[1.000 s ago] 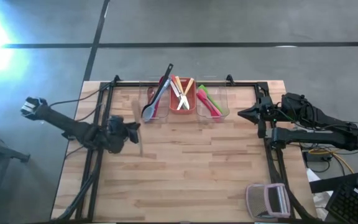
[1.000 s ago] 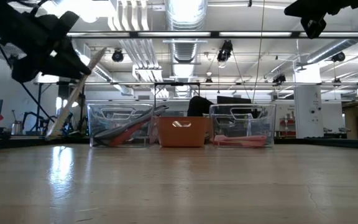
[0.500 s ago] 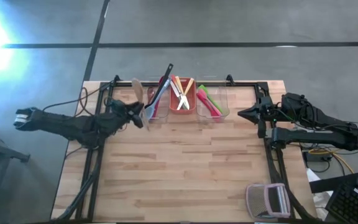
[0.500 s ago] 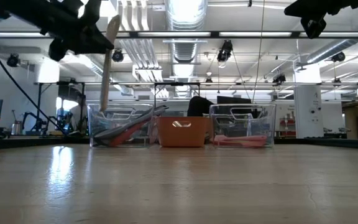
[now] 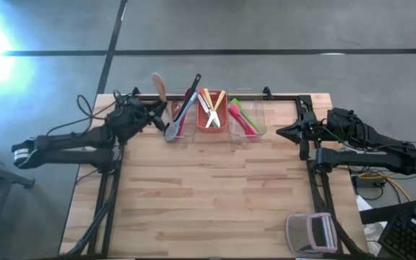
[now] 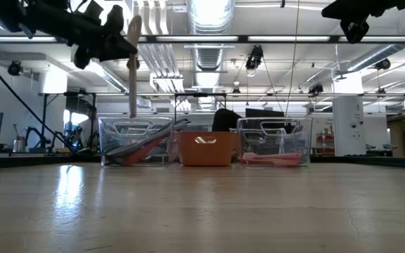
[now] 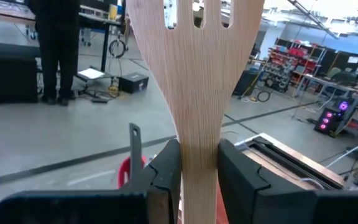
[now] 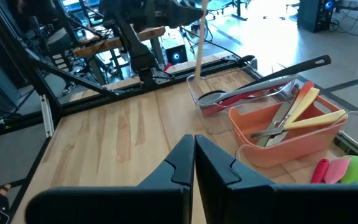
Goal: Pick & Place Kitchen Items
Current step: Put the light brown serving spoon into the left transparent bin
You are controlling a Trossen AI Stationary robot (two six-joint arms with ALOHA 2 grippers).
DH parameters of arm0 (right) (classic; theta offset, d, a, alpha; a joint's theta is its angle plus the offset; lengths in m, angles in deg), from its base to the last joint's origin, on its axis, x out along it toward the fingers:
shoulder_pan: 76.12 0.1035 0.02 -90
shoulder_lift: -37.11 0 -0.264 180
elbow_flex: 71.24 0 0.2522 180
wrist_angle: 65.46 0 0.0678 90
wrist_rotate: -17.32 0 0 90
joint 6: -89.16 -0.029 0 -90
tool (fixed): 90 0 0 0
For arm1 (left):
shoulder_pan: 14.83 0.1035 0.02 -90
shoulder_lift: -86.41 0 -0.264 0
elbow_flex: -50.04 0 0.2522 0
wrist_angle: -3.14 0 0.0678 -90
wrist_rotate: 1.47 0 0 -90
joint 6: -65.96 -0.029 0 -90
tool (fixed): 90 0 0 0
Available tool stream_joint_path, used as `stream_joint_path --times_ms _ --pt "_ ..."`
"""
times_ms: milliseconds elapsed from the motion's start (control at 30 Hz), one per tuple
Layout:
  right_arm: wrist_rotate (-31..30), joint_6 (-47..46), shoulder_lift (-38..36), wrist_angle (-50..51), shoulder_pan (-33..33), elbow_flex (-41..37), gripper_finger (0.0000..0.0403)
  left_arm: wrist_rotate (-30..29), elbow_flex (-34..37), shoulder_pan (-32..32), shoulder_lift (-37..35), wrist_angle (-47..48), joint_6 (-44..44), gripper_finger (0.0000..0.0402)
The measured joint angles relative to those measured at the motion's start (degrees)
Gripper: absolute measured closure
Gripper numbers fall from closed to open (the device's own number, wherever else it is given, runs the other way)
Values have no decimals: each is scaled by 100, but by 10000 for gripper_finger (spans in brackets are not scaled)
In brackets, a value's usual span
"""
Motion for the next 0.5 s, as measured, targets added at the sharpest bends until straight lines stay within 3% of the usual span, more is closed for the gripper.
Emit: stream_joint_path --times_ms 233,500 --pt "2 0 -2 -2 0 -2 394 745 0 734 138 -94 -46 319" --pt "2 0 -2 -2 0 0 394 1134 -380 1222 819 269 -321 319"
